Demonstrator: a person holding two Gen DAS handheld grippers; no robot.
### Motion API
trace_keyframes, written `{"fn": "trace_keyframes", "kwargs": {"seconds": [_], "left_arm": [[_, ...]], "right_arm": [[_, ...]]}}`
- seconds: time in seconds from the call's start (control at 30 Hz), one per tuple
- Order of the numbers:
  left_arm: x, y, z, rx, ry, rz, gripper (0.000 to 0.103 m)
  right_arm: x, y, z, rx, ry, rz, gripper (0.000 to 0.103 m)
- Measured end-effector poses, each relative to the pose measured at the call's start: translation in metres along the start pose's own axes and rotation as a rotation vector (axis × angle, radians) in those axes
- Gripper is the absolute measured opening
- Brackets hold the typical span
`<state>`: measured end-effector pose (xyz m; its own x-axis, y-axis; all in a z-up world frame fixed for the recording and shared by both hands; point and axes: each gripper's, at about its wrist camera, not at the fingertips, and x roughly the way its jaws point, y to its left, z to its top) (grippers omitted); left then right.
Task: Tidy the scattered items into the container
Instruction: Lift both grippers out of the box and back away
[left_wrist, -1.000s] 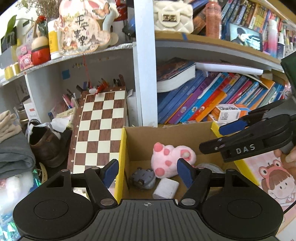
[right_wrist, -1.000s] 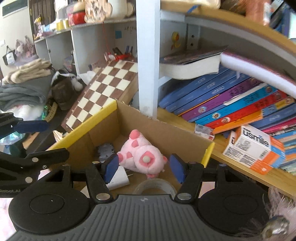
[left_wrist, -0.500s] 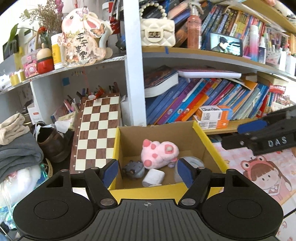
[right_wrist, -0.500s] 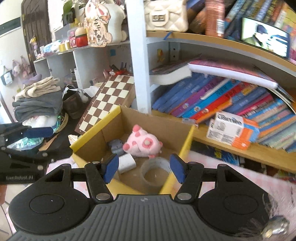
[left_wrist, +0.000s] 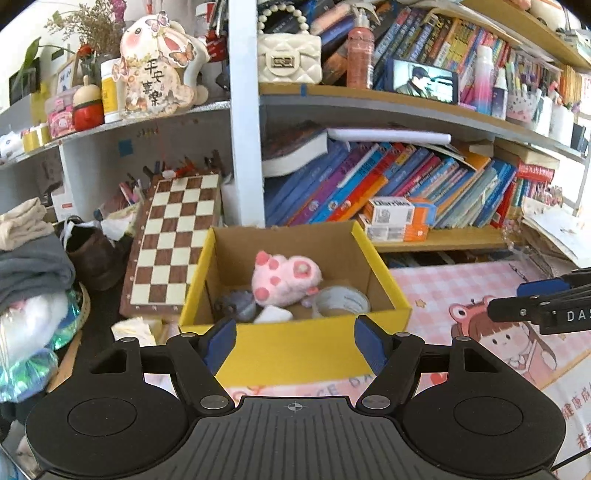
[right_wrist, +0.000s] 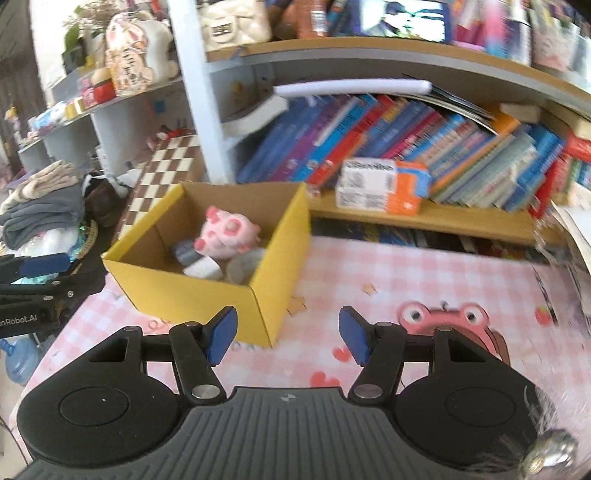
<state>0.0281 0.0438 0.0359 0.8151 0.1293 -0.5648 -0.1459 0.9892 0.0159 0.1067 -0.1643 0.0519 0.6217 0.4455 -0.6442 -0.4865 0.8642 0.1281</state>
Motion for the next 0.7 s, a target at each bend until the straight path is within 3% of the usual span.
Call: {"fn": "trace_keyframes", "kwargs": {"seconds": [0.1, 0.3, 0.7], "left_arm": [[-0.001, -0.009, -0.006, 0.015, 0.01, -0.005, 0.079], [0.0, -0.021, -0.016, 0.033, 0.029, -0.013, 0.082], [0.002, -0.049, -0.042, 0.052, 0.088, 0.0, 0.092]], "right_arm": [[-0.008, -0.005, -0.015, 0.017, 0.001, -0.037, 0.059], [-0.018, -0.011, -0.046, 0.057, 0.017, -0.128, 0.06], [-0.03, -0.01, -0.094, 0.07, 0.019, -0.302, 0.081]]}}
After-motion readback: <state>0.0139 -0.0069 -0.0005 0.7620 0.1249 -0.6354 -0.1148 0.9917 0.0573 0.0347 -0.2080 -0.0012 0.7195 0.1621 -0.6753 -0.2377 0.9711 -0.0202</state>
